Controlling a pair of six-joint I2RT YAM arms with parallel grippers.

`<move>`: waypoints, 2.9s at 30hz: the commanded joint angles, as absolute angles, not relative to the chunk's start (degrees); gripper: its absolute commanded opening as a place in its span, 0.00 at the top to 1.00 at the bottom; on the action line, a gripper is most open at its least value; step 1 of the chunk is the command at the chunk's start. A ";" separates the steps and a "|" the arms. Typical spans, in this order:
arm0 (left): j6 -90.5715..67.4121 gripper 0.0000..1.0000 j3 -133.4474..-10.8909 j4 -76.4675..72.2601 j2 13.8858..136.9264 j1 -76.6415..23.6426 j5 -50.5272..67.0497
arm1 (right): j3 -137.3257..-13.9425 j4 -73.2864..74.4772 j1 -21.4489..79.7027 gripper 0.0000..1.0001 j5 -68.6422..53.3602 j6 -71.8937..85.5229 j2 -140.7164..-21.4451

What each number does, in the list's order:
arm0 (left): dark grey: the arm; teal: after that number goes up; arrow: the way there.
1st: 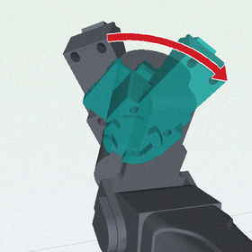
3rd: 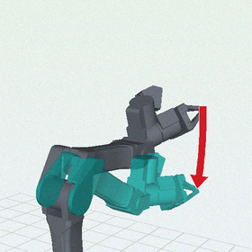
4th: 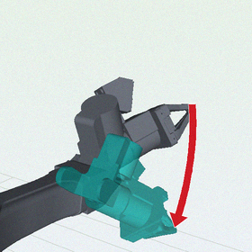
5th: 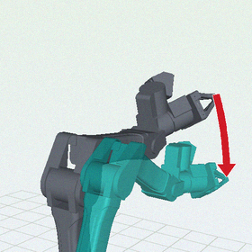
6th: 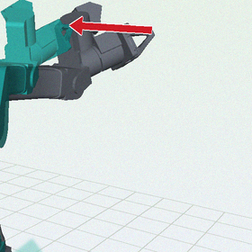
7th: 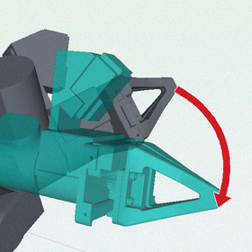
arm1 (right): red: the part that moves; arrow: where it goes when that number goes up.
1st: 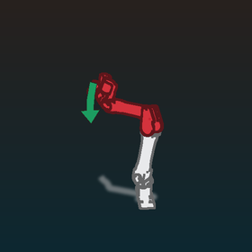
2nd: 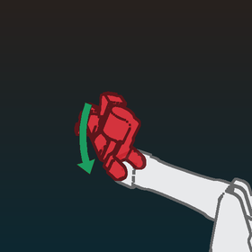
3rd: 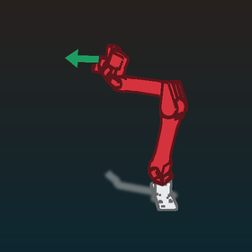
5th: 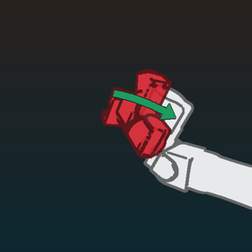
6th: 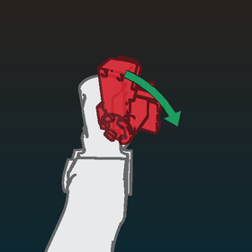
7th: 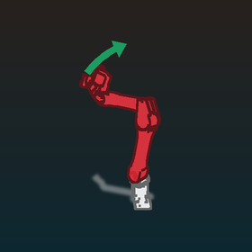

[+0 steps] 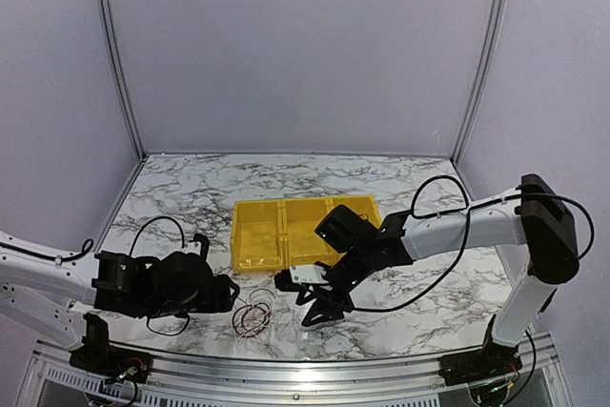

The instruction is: Untangle the cables

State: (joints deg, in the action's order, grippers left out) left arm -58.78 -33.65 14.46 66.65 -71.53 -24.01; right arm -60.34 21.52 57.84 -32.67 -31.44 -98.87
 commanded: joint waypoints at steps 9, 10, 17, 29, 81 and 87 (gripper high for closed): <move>-67.96 0.22 -29.70 14.72 64.41 -71.72 -37.76 | -62.58 18.59 59.84 0.52 -26.74 -28.98 -100.77; -67.29 0.22 -30.09 14.62 64.91 -71.71 -37.83 | -62.16 18.55 59.93 0.52 -26.72 -29.88 -100.39; -64.07 0.23 -33.33 14.37 68.82 -71.72 -36.68 | -61.26 19.91 63.42 0.52 -26.57 -35.51 -99.61; -62.36 0.24 -34.14 14.02 69.52 -71.80 -35.95 | -62.09 18.48 66.18 0.60 -19.13 -34.29 -102.69; -29.61 0.62 -39.57 -46.76 104.63 -72.42 -21.20 | -114.87 46.79 45.98 1.00 -34.47 -31.23 -87.34; -30.77 0.66 -39.05 -46.76 104.77 -72.13 -20.51 | -123.73 43.38 33.57 1.00 -41.63 -26.90 -87.28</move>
